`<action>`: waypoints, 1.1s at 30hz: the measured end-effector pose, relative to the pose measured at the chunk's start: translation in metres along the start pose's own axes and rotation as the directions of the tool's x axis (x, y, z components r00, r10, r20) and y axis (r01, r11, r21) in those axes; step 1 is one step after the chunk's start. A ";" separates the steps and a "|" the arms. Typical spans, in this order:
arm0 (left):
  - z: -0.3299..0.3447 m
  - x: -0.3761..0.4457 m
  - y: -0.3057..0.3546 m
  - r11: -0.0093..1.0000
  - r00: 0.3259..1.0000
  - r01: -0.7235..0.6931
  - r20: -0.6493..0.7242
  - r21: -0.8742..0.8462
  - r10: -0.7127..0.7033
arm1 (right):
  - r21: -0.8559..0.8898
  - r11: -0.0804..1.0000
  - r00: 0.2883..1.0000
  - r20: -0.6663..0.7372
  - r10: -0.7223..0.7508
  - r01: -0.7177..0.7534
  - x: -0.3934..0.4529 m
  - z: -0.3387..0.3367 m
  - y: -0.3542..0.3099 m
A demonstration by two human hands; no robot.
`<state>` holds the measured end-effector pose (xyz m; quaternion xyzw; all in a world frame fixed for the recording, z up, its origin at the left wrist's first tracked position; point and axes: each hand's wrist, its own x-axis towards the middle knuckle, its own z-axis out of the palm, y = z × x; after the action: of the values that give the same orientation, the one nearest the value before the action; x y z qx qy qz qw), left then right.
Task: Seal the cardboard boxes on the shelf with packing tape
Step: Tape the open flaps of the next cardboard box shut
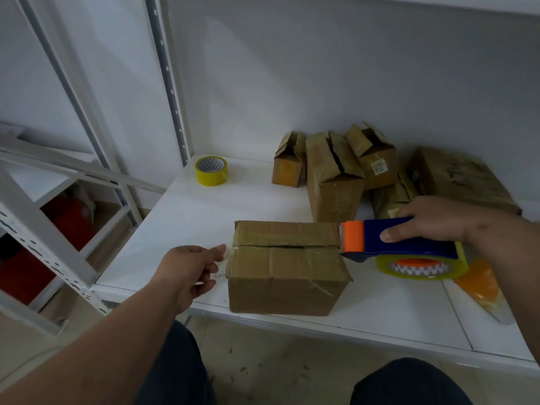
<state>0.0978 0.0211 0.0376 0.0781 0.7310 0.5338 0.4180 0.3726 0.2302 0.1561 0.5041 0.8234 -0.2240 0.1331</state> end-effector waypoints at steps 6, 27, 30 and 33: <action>0.019 0.000 -0.014 0.988 0.998 0.006 0.067 0.154 -0.017 | 0.173 0.985 1.000 0.004 -0.001 0.001 0.011 0.020 0.021; 0.083 -0.007 0.031 -0.336 0.666 -0.623 0.704 0.707 0.247 | 0.446 0.890 0.995 -0.076 -0.066 0.093 0.016 0.064 0.053; 0.081 -0.007 0.028 -0.377 0.634 -0.622 0.724 0.686 0.271 | 0.421 0.901 0.994 -0.073 -0.086 0.109 0.017 0.062 0.054; 0.081 -0.008 0.029 -0.385 0.624 -0.624 0.730 0.680 0.279 | 0.399 0.908 0.992 -0.075 -0.102 0.124 0.021 0.057 0.056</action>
<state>0.1493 0.0868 0.0597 0.7118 0.6977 -0.0728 0.0353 0.4124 0.2392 0.0844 0.4778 0.7906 -0.3828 -0.0086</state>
